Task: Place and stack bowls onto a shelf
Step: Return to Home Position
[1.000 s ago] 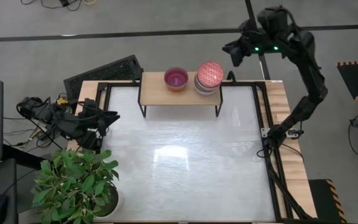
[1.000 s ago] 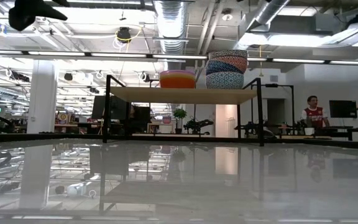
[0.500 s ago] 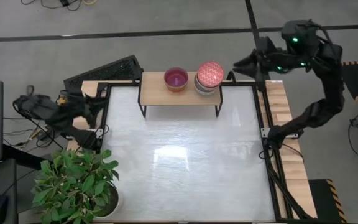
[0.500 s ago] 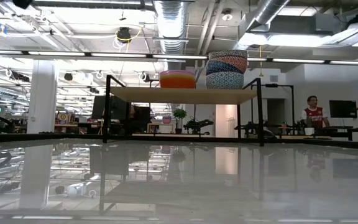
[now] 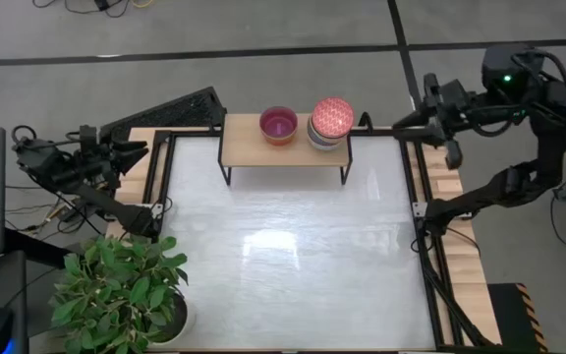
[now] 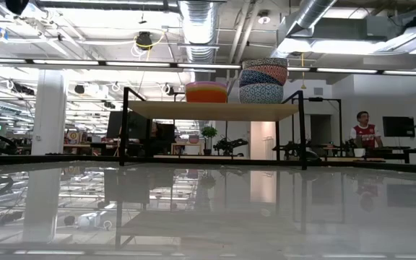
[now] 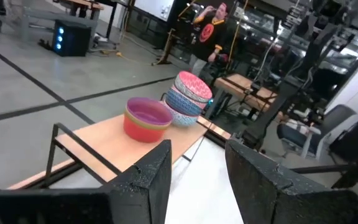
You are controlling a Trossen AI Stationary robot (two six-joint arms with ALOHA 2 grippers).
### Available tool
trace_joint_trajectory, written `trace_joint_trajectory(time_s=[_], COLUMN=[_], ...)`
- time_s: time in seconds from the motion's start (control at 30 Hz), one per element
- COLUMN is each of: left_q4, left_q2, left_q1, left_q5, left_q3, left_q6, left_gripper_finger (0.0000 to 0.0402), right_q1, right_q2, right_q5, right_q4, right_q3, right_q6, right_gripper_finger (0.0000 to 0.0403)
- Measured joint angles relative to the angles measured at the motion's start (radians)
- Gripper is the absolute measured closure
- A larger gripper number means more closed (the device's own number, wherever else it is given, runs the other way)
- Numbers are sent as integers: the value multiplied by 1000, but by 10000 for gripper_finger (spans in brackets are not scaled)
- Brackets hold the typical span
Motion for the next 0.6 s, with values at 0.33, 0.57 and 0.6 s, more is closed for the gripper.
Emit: trace_joint_trajectory(time_s=[0.33, 0.57, 0.6], left_q4=[17, 41, 45], left_q2=[-125, -126, -125], left_q1=[0, 0, 0], left_q5=[-10, -23, -22], left_q3=[-170, -232, -233], left_q6=[-22, -77, -78], left_gripper_finger=[266, 266, 266], right_q1=[-44, -63, -63], right_q2=[-312, -653, -703], right_q5=[-154, -152, -150], right_q4=[400, 923, 975], right_q3=[-628, -1196, -1249], right_q6=[28, 304, 335], right_gripper_finger=[284, 284, 284])
